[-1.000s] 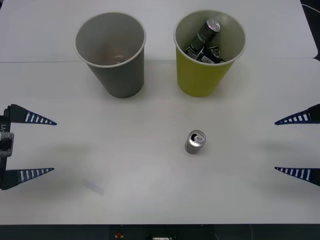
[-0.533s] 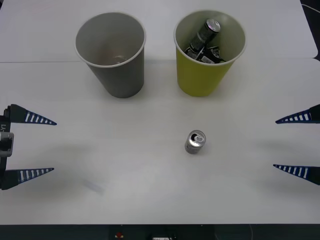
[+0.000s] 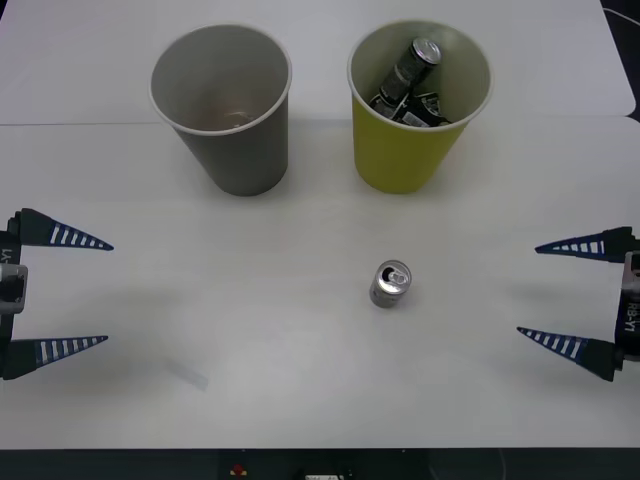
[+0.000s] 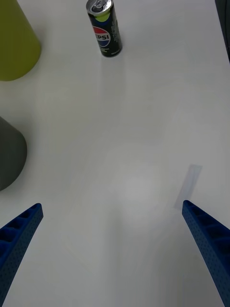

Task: Put the can into the green bin and the plastic bottle into the gray bin

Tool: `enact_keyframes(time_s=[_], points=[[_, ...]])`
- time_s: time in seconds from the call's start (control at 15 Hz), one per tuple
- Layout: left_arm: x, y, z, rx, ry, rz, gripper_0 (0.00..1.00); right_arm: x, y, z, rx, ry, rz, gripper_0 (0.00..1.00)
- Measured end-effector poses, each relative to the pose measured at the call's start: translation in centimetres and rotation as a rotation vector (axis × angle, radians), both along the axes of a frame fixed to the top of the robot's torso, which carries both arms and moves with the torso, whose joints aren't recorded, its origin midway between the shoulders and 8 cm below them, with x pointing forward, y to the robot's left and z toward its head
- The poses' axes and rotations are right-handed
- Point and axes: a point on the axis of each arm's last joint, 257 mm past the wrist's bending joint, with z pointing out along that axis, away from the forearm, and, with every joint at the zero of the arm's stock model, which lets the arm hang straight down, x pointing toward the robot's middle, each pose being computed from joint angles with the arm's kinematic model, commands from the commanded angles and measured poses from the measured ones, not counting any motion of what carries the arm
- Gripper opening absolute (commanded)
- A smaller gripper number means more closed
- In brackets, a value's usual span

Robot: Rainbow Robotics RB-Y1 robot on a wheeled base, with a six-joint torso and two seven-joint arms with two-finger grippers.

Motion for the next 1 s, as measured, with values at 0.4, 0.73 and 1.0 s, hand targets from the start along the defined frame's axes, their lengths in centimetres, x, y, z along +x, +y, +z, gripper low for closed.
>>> enact_keyframes(time_s=[0.4, 0.73, 1.0], points=[[0.0, 0.0, 0.0, 0.000, 0.000, 0.000, 1.00, 0.0, 1.0, -2.0, 0.101, 0.029, 0.011, 1.00], [0.0, 0.0, 0.0, 0.000, 0.000, 0.000, 1.00, 0.8, 1.4, -3.9, 0.180, -0.022, 0.009, 1.00], [0.0, 0.0, 0.0, 0.000, 0.000, 0.000, 1.00, 1.6, 1.9, -6.3, 0.238, -0.037, 0.023, 1.00]])
